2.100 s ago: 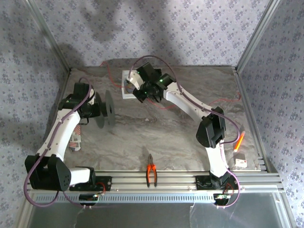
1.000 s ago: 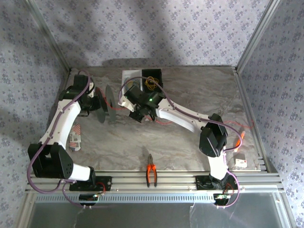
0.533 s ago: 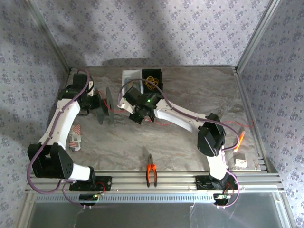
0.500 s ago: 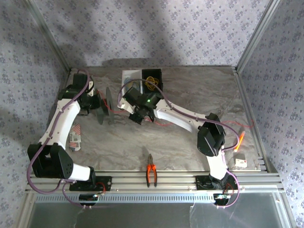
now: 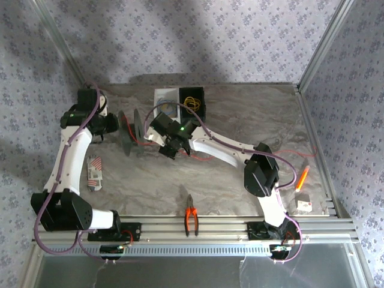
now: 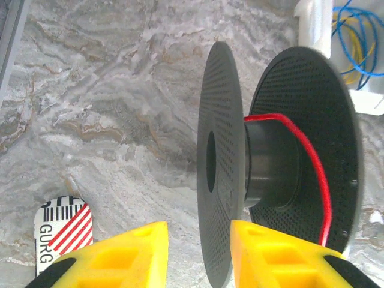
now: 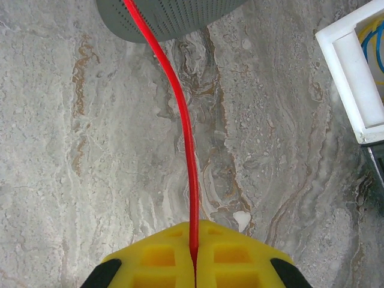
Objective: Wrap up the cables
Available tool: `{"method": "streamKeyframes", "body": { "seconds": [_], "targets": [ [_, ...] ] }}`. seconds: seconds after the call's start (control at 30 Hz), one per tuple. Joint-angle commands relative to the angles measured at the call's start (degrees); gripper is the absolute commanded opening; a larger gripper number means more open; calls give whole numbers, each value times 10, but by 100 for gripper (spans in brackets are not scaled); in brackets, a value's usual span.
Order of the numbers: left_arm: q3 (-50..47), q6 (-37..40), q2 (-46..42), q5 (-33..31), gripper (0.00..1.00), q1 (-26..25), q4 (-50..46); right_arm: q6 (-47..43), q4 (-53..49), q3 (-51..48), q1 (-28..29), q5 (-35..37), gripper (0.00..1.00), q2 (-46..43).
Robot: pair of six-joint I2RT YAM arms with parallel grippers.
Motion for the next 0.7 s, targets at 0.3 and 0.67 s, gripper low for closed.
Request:
{"method": "streamKeyframes", "body": {
  "seconds": [0.3, 0.67],
  "targets": [
    [5, -16, 43, 77, 64, 2, 68, -6, -30, 35, 8, -1, 0, 21],
    [19, -14, 98, 64, 62, 0, 95, -7, -36, 44, 11, 0, 0, 29]
  ]
}}
